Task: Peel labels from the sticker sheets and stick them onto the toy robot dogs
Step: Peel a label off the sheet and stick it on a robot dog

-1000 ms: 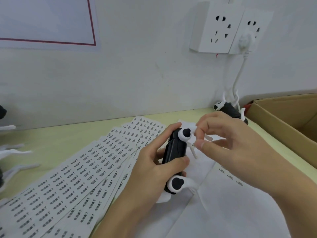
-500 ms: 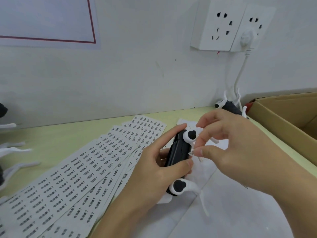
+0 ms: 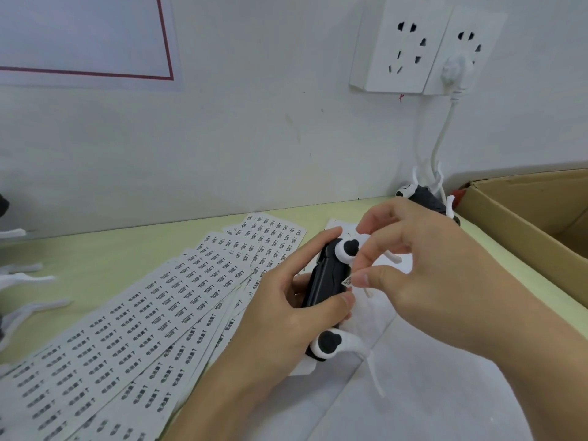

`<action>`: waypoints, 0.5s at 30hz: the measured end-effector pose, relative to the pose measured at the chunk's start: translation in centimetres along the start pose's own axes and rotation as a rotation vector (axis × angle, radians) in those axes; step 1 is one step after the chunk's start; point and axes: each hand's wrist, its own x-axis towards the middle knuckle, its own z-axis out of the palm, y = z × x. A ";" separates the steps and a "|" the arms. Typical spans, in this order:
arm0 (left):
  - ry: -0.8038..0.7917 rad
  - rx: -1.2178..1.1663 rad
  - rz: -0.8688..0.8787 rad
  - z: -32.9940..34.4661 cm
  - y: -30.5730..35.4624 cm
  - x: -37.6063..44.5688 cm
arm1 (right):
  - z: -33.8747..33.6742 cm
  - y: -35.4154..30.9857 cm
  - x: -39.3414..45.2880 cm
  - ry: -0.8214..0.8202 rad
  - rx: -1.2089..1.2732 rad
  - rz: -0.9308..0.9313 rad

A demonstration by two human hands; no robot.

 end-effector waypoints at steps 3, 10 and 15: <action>0.014 -0.002 -0.004 0.0 0.0 0.0 | 0.0 -0.1 0.0 0.000 -0.006 -0.005; 0.017 -0.014 -0.003 0.1 -0.1 0.0 | 0.1 -0.2 0.0 0.018 -0.034 -0.012; 0.023 -0.028 -0.015 0.0 -0.1 0.1 | 0.2 -0.3 0.0 0.030 -0.044 -0.022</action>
